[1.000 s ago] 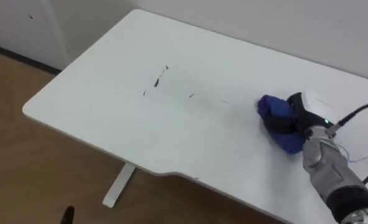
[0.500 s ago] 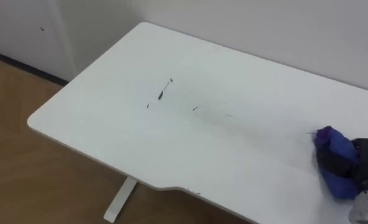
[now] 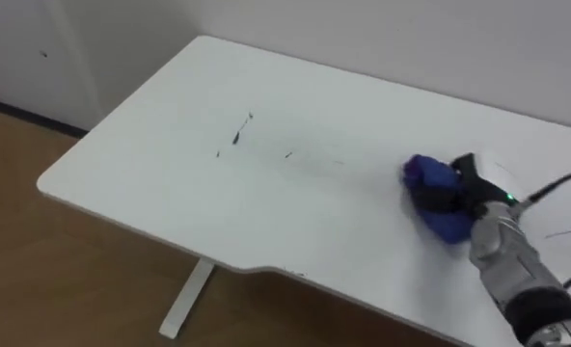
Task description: Wipe table
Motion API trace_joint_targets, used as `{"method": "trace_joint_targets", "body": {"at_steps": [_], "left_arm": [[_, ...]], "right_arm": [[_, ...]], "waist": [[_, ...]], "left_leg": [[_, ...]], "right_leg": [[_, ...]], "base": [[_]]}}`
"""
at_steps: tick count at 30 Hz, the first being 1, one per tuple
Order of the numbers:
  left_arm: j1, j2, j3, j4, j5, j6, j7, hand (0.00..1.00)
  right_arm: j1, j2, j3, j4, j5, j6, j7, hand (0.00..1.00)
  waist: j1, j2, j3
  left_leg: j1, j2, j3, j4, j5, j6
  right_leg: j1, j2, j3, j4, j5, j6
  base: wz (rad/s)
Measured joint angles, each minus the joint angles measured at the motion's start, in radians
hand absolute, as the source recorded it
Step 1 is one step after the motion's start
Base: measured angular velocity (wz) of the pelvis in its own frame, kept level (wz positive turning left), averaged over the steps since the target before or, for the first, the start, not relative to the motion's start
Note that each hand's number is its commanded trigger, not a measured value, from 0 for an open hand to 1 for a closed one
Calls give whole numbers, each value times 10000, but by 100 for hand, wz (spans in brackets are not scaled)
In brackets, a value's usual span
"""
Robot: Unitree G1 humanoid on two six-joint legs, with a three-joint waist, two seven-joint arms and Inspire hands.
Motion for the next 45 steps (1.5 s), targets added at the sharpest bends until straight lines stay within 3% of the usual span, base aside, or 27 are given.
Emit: {"method": "trace_joint_targets", "body": {"at_steps": [1, 4, 8, 9, 11, 14, 18, 20, 24, 27, 31, 32, 35, 37, 39, 42, 45], "left_arm": [[260, 27, 76, 3, 5, 86, -51, 0], [800, 33, 254, 2, -21, 220, -69, 0], [1035, 14, 913, 19, 7, 159, -65, 0], [1036, 15, 958, 19, 41, 153, -66, 0], [1007, 36, 1343, 6, 213, 43, -63, 0], [802, 79, 1502, -58, 213, -138, -52, 0], [639, 107, 1501, -258, 211, -499, -36, 0], [508, 97, 1381, -261, 210, -502, -6, 0], [500, 77, 741, -256, 201, -471, 75, 0], [359, 21, 307, 112, 206, -433, 27, 0], [-1, 63, 269, 438, 184, -414, -95, 0], [-187, 57, 191, 522, 182, -410, -136, 0], [-399, 121, 123, 584, 188, -394, -147, 0], [-216, 97, 66, 596, 168, -293, -142, 0], [23, 69, 60, 554, 181, -198, -143, 0], [192, 90, 78, 505, 179, -156, -126, 0], [73, 84, 81, 500, 199, -239, -110, 0]], "right_arm": [[-9, -90, -8, 69, 41, -49, -32, 100], [255, -437, -336, 986, 437, -309, -156, 100], [1741, -544, -2018, 863, 524, -1194, -922, 100], [1922, -603, -2224, 880, 572, -1269, -984, 100], [2915, -933, -2941, 887, 597, -1527, -1230, 100], [3786, -1271, -3866, 1161, 827, -1654, -1367, 100], [4483, -1682, -4375, 1339, 1113, -1630, -1580, 100], [4631, -1672, -4349, 1262, 1172, -1616, -1682, 100], [4194, -1668, -3795, 1145, 1533, -874, -1825, 100], [2550, -1648, -2560, 1133, 1407, 33, -1759, 100], [270, -1368, -768, 1143, 678, 99, -1143, 100], [-442, -1232, -480, 1165, 491, 1, -1040, 100], [-1177, -1212, -126, 1174, 330, -307, -776, 100], [-1190, -1215, 44, 1158, 362, -373, -660, 100], [-971, -1218, 179, 1191, 440, -397, -497, 100], [-49, -1221, 23, 1167, 661, -737, -579, 100], [1262, -1208, -1003, 1155, 716, -1200, -847, 100]], "waist": [[-1, -59, -31], [-135, -53, -26], [-760, -102, -83], [-844, -103, -81], [-1222, -190, -184], [-1827, -296, -260], [-2092, -238, -289], [-2064, -228, -286], [-1788, -49, -278], [-1061, 307, -190], [-508, 448, -50], [-384, 556, 88], [162, 521, 74], [407, 434, 67], [414, 297, 55], [-11, -30, 14], [-532, -187, -112]], "left_leg": [[11, -87, -153, -16, 49, 36], [-4, -176, -439, -38, 50, 68], [261, -233, -388, -254, 41, 82], [326, -234, -368, -296, 35, 92], [553, -267, -306, -467, 17, 119], [654, -261, -281, -459, -28, 139], [765, -169, 38, -340, -196, 127], [780, -117, 200, -254, -222, 116], [644, 30, 399, -4, -333, 27], [-33, 175, 301, 279, -299, -6], [-898, 261, 10, 374, -36, -93], [-1044, 262, -140, 360, 115, -184], [-1197, 127, -565, -201, 582, -225], [-1060, 70, -686, -560, 767, -243], [-1024, 56, -704, -582, 768, -246], [-669, -65, -693, -579, 764, -244], [-266, -114, -393, -473, 470, -57]], "right_leg": [[58, -74, -109, -6, -39, 65], [207, -110, -321, -19, -40, 89], [482, -180, -364, -22, -104, 190], [528, -183, -377, -43, -104, 190], [740, -193, -370, -162, -105, 192], [826, -184, -321, -162, -99, 199], [897, -153, -55, -169, -104, 210], [916, -141, -55, -155, -103, 211], [725, -38, 46, -110, -56, 141], [-159, 128, 164, 193, 180, -154], [-1052, 291, 18, 254, 281, -369], [-1236, 350, 6, 217, 246, -398], [-1486, 267, -364, 213, 182, -517], [-1431, 248, -371, 226, 133, -517], [-1290, 254, -409, 157, 76, -482], [-662, 199, -407, -36, -23, -328], [-160, 47, -484, 138, -212, -119]], "base": [[48], [44], [20], [-9], [-6], [-11], [-32], [-29], [-21], [-56], [-7], [39], [51], [34], [30], [46], [25]]}}
